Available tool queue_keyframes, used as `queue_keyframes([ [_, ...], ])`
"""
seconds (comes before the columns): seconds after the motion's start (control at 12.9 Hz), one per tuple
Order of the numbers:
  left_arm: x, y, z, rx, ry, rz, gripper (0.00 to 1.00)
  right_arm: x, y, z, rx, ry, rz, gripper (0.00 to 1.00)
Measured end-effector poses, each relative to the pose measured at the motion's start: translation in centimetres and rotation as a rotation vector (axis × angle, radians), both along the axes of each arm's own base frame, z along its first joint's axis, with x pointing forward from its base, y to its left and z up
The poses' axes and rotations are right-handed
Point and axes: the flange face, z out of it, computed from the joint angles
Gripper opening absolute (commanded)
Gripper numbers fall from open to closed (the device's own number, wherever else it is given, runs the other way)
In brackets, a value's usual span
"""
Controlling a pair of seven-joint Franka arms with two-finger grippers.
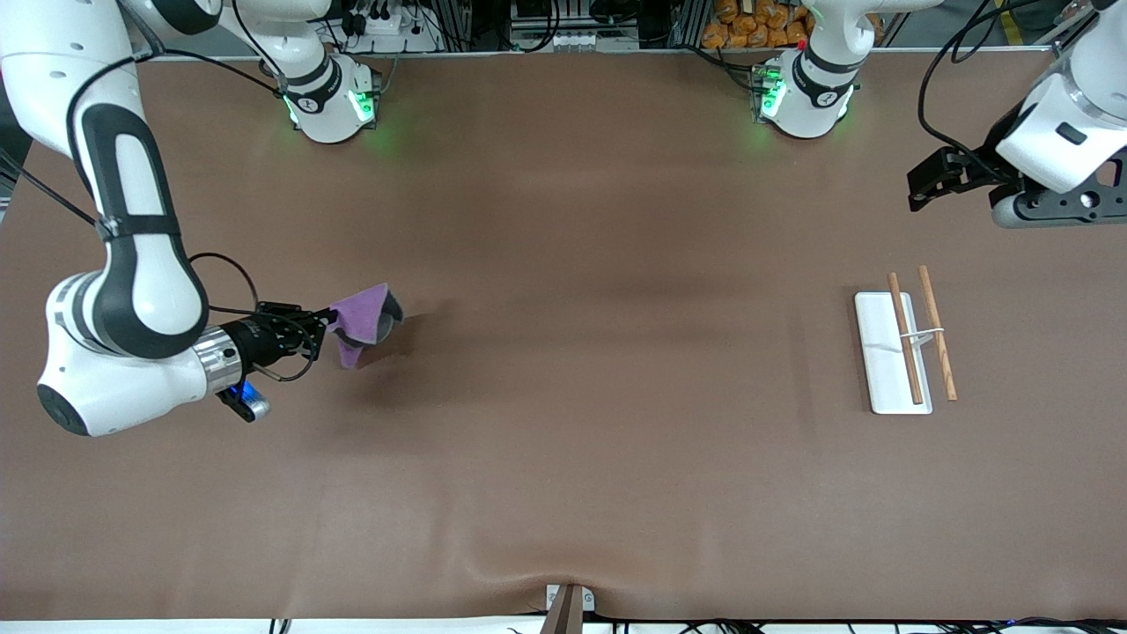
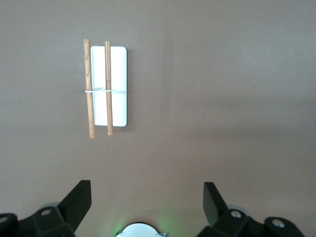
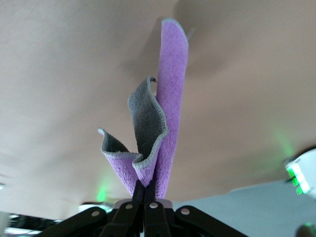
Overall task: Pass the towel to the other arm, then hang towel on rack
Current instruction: 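Lift the towel with the right gripper while the left gripper approaches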
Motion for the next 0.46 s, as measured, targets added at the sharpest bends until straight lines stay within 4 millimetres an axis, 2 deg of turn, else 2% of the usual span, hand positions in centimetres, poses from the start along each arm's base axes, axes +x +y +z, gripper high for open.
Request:
queue_keyframes([
  [0.08, -0.1, -0.7, 0.2, 0.001, -0.005, 0.002, 1.00, -0.1, 2.0, 1.3, -0.017, 0.007, -0.018, 0.00],
  [0.31, -0.5, -2.2, 1.2, -0.008, -0.025, 0.033, 1.00, -0.5, 9.5, 5.6, -0.045, 0.018, -0.082, 0.00],
  [0.46, -0.7, -3.6, 1.2, -0.059, -0.014, 0.070, 1.00, -0.4, 13.2, 8.7, -0.048, 0.002, -0.149, 0.00],
])
